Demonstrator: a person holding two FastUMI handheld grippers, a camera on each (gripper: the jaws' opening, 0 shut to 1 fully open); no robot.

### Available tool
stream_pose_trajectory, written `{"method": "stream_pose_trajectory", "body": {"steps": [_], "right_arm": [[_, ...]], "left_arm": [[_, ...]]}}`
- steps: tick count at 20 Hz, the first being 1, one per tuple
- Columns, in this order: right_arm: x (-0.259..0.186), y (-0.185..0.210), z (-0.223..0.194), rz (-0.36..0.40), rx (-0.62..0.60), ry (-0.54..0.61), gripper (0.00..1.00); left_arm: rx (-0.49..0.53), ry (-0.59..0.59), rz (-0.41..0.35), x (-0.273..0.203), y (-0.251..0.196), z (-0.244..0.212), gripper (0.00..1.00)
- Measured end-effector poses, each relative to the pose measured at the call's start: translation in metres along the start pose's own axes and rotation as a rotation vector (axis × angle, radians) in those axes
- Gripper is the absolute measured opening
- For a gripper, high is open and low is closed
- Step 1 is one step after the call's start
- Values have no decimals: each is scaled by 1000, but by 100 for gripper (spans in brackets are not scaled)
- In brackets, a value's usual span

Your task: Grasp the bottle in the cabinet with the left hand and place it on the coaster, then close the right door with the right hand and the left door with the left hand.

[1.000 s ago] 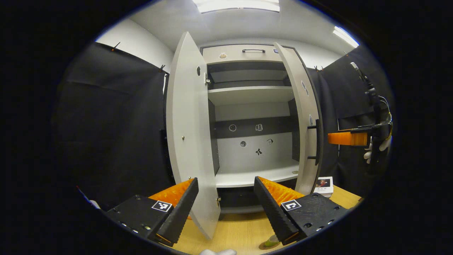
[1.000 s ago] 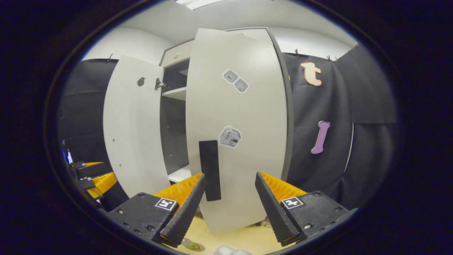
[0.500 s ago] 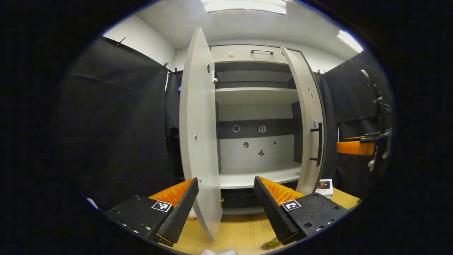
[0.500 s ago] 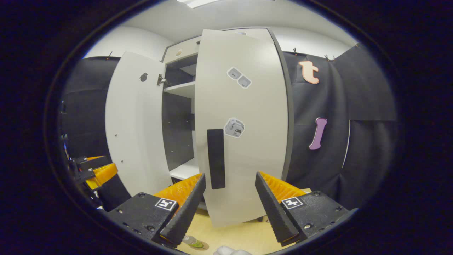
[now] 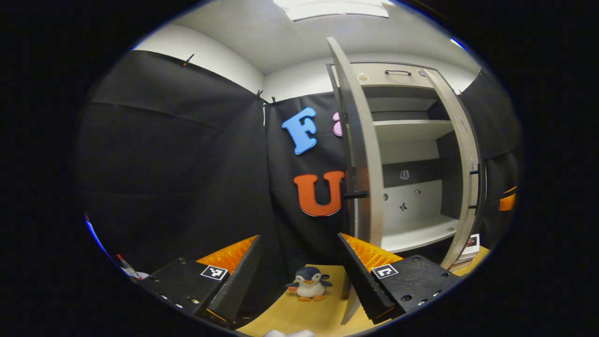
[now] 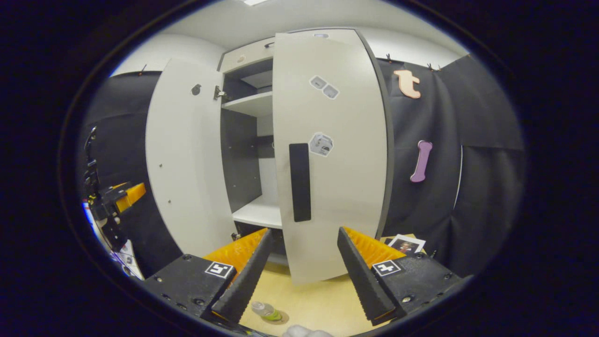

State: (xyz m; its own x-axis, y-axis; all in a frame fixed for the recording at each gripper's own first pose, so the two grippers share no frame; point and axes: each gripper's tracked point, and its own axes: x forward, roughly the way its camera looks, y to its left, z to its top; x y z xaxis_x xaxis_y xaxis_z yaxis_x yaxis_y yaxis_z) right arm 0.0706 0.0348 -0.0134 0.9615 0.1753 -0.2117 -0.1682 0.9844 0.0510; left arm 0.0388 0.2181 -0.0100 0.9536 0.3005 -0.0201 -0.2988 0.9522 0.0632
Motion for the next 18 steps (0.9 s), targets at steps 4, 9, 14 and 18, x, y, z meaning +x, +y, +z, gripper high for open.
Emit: {"method": "stream_pose_trajectory", "body": {"steps": [4,9,14,18], "right_arm": [[-12,-6,-3,-43,-22,9,93],[-19,-16,1,-55,-29,15,93],[-21,-29,4,-51,-34,14,93],[-15,-35,-3,-29,-28,37,93]], "left_arm": [[-20,15,27,28,17,-6,96],[-60,3,-5,42,-4,-2,96],[38,-42,45,43,-21,10,88],[38,-38,41,43,-22,8,87]]}}
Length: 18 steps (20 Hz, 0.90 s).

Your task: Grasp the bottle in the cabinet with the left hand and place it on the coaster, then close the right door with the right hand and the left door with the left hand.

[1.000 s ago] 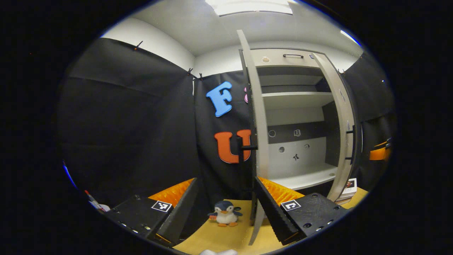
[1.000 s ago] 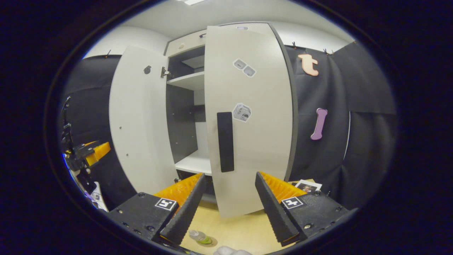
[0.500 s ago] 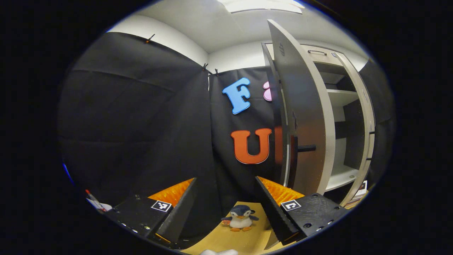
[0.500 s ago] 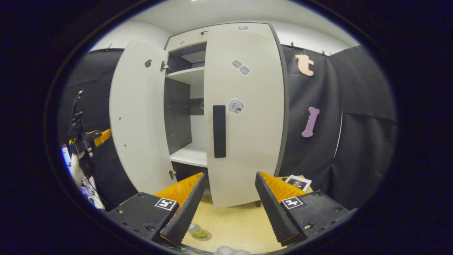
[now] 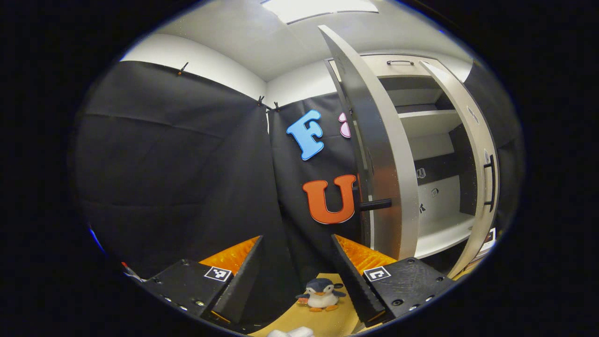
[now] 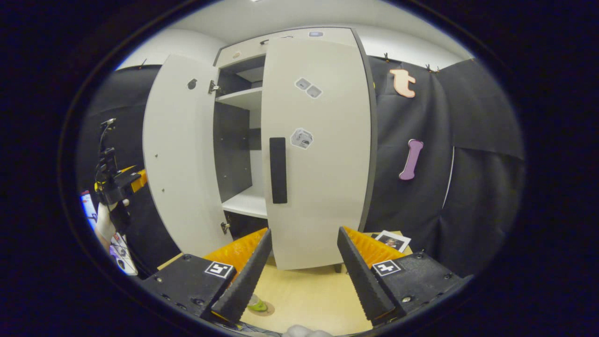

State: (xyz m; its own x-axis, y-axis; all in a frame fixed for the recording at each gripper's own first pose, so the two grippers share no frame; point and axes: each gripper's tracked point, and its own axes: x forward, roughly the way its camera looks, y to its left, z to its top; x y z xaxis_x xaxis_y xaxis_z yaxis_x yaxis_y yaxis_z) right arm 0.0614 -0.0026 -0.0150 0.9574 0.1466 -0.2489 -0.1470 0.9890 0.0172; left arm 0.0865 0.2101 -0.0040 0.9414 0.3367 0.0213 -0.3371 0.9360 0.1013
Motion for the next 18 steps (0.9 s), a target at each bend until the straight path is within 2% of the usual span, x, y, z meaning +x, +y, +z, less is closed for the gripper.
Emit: {"method": "stream_pose_trajectory", "body": {"steps": [5,10,14,15,18], "right_arm": [[5,-11,4,10,8,-10,93],[9,-21,2,6,6,3,93],[9,-25,2,-3,13,2,93],[9,-26,1,-10,10,2,93],[7,-27,0,-21,9,0,93]], "left_arm": [[-3,5,9,-3,-8,3,87],[-20,-5,-30,-15,-40,7,87],[-11,-35,-90,-22,-73,13,87],[-16,-34,-111,-23,-82,14,83],[-35,-37,-191,-23,-114,17,90]]}}
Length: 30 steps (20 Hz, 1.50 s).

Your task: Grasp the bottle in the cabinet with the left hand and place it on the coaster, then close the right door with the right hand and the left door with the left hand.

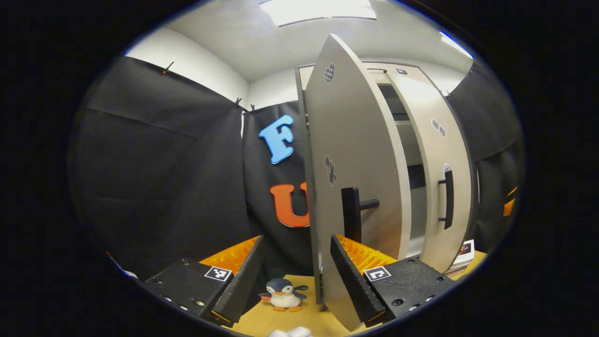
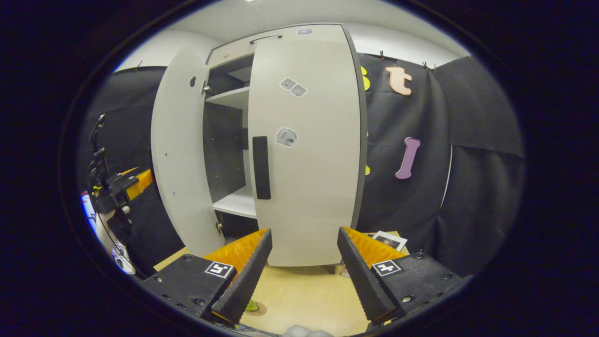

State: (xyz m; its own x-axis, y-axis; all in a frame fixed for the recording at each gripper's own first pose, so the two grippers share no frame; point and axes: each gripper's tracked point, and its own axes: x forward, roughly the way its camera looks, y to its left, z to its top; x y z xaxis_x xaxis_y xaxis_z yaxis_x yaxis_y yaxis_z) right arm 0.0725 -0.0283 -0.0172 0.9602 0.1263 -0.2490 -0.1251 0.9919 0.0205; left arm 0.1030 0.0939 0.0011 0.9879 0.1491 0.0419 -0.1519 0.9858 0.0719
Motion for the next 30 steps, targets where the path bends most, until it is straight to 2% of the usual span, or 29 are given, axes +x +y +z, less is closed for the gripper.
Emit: {"method": "stream_pose_trajectory", "body": {"steps": [2,5,9,16,25,28,29,30], "right_arm": [[0,1,-3,-1,11,2,93],[-1,-4,-5,-12,16,4,93],[-9,-7,-5,-46,8,-10,94],[-11,4,-5,-33,15,-20,93],[-20,23,16,-34,29,-92,93],[-25,27,18,-45,36,-118,93],[-26,28,17,-51,37,-126,89],[-27,28,16,-61,37,-130,93]], "left_arm": [[-8,7,-60,6,-23,-2,87],[-18,36,-101,14,-41,-8,97],[-10,56,-112,13,-45,-14,95],[-52,114,-180,2,-58,-28,96],[-103,118,-221,-26,-72,-16,96],[-83,109,-216,-38,-69,-13,96],[-72,103,-211,-41,-66,-13,96],[-63,107,-210,-47,-63,-16,96]]}}
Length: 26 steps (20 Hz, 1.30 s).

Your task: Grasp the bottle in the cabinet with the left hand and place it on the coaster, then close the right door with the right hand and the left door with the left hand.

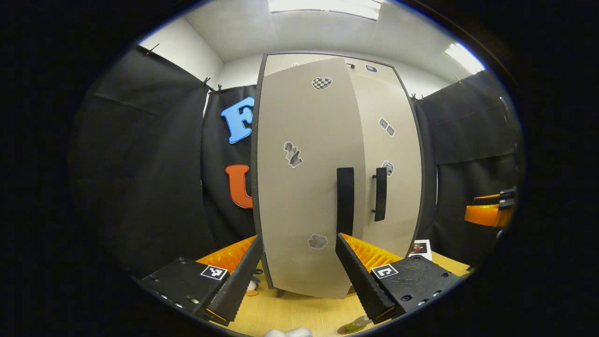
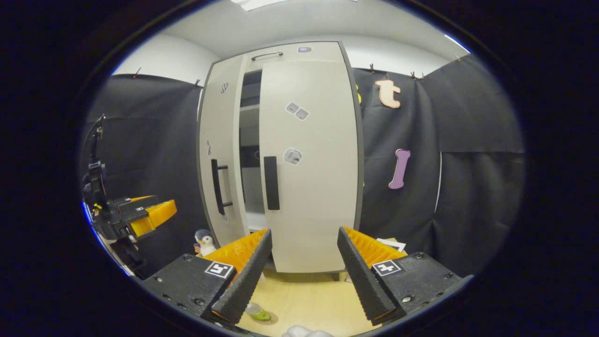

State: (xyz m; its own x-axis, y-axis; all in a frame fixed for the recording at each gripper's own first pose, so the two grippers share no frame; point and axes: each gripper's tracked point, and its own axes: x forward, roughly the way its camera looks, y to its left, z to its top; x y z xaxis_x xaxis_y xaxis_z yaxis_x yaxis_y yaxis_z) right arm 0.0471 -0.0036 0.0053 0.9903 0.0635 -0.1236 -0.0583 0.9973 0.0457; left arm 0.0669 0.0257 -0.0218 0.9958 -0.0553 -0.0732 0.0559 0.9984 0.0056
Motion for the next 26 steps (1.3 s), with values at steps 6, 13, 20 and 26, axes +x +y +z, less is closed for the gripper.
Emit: {"method": "stream_pose_trajectory", "body": {"steps": [6,13,20,26], "right_arm": [[-3,7,-10,-24,10,1,93],[-4,17,-24,-36,11,10,94],[-5,20,-20,-38,-15,7,95],[-6,24,-16,-41,-27,-8,94]], "left_arm": [[-3,56,29,-25,6,-23,96],[2,98,36,-38,-1,-42,96],[6,75,29,-35,-4,-33,96],[2,57,39,-32,2,-27,96]]}}
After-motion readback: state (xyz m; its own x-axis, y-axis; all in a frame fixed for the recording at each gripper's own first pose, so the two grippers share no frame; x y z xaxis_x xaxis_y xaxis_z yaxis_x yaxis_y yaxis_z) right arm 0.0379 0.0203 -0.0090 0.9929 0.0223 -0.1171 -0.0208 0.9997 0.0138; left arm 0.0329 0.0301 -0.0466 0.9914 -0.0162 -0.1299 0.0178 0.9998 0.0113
